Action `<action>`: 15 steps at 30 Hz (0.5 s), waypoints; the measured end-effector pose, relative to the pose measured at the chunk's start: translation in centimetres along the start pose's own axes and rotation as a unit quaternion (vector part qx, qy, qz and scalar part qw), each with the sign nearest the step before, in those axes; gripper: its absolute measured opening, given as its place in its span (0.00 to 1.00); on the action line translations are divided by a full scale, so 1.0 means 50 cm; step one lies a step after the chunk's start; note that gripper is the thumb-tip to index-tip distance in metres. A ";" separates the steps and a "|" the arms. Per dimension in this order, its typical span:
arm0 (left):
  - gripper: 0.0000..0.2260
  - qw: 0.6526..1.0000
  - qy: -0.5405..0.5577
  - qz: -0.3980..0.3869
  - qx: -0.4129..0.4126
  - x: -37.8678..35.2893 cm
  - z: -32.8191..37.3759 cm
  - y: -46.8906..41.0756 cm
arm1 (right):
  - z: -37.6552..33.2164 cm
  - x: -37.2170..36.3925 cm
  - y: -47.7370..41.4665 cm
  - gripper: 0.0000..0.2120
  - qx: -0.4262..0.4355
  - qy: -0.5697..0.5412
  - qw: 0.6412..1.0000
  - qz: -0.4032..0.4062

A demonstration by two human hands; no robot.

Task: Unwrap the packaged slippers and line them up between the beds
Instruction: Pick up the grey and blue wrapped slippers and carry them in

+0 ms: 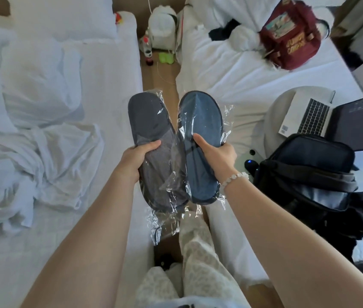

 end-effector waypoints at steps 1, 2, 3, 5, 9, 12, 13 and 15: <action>0.23 1.000 -0.002 0.002 0.007 -0.005 0.011 -0.005 | -0.014 -0.002 -0.013 0.24 0.002 -0.002 1.000 -0.006; 0.23 1.000 -0.003 0.002 0.016 -0.011 0.024 -0.011 | -0.030 -0.005 -0.030 0.24 0.006 -0.001 1.000 -0.013; 0.23 1.000 -0.006 0.001 0.023 -0.018 0.041 -0.018 | -0.048 -0.007 -0.048 0.23 0.011 0.006 1.000 -0.020; 0.22 1.000 -0.009 -0.003 0.028 -0.035 0.080 -0.029 | -0.085 -0.012 -0.088 0.24 0.025 0.016 0.999 -0.027; 0.21 1.000 -0.001 0.004 0.021 -0.063 0.173 -0.049 | -0.160 -0.027 -0.172 0.23 0.042 0.011 0.998 -0.043; 0.22 1.000 -0.003 0.007 0.011 -0.080 0.236 -0.069 | -0.197 -0.043 -0.226 0.22 0.040 0.014 0.997 -0.060; 0.22 1.000 -0.004 0.008 0.007 -0.083 0.256 -0.076 | -0.206 -0.049 -0.242 0.21 0.038 0.017 0.997 -0.063; 0.22 1.000 -0.001 0.015 0.003 -0.085 0.287 -0.090 | -0.222 -0.065 -0.271 0.21 0.037 0.021 0.997 -0.065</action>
Point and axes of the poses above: each hand's wrist, its own y-axis away from the middle knuckle, its own x-axis out of the back of the hand, z = x × y, the point moved 9 cm from there along -y, towards the middle knuckle, and after that the axes turned 11 degrees about x, right-handed, at the moved point
